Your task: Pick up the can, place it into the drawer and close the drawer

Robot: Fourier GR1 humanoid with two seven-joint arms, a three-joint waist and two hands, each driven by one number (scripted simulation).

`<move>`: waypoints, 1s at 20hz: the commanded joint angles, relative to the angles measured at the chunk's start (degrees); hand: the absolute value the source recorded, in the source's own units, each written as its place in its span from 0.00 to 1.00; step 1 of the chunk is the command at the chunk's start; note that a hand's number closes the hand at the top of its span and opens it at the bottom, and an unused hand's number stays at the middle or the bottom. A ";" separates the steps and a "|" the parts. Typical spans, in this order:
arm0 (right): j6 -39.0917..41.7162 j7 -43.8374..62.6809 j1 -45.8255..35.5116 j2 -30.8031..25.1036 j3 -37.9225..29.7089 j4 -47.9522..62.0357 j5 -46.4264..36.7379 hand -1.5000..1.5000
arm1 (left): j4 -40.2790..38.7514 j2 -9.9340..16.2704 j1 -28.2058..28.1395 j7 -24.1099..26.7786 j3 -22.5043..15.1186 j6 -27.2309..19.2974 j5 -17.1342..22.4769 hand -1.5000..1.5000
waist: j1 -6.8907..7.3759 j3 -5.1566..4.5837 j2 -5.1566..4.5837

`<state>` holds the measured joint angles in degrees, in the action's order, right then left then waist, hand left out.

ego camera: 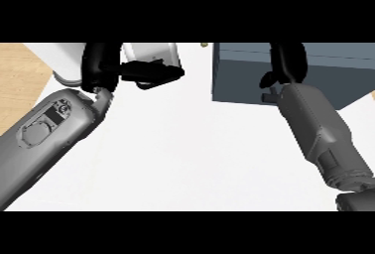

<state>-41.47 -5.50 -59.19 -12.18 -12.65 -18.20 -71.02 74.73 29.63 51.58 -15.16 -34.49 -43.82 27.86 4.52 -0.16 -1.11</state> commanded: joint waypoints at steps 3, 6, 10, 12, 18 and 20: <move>0.69 0.44 -7.06 -0.59 -2.36 3.36 1.56 0.00 | 3.62 -0.36 -2.95 0.39 -1.18 -0.79 -1.93 0.00 | 1.45 0.32 -0.70; -0.75 -2.46 -6.18 1.77 -2.90 3.85 2.58 0.00 | 3.85 0.41 -4.49 0.95 -0.05 -0.24 -1.81 0.00 | 1.17 0.31 -0.72; 1.60 -7.93 -7.72 2.66 -8.03 2.20 9.05 0.00 | 4.79 0.46 -5.39 1.45 0.40 0.54 -1.52 0.00 | 1.21 0.41 -0.74; 3.36 -11.35 -7.30 1.79 -11.42 1.46 13.13 0.00 | 5.78 1.63 -7.27 2.36 0.65 0.61 -1.80 0.00 | 1.29 0.45 -0.53; 4.51 -17.71 -7.28 6.34 -17.21 0.24 20.36 0.00 | 5.01 0.86 -7.31 2.12 1.30 0.75 -1.97 0.00 | 0.09 0.46 -0.43; 7.49 -19.12 -8.67 5.53 -19.45 -0.29 23.04 0.00 | 6.17 1.89 -8.85 1.80 1.60 1.26 -1.66 0.00 | 0.09 0.41 -0.01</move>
<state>-35.03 -22.95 -63.87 -10.04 -26.18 -16.29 -55.75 79.65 31.15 44.38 -13.13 -32.97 -42.76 26.15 3.25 0.29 -1.60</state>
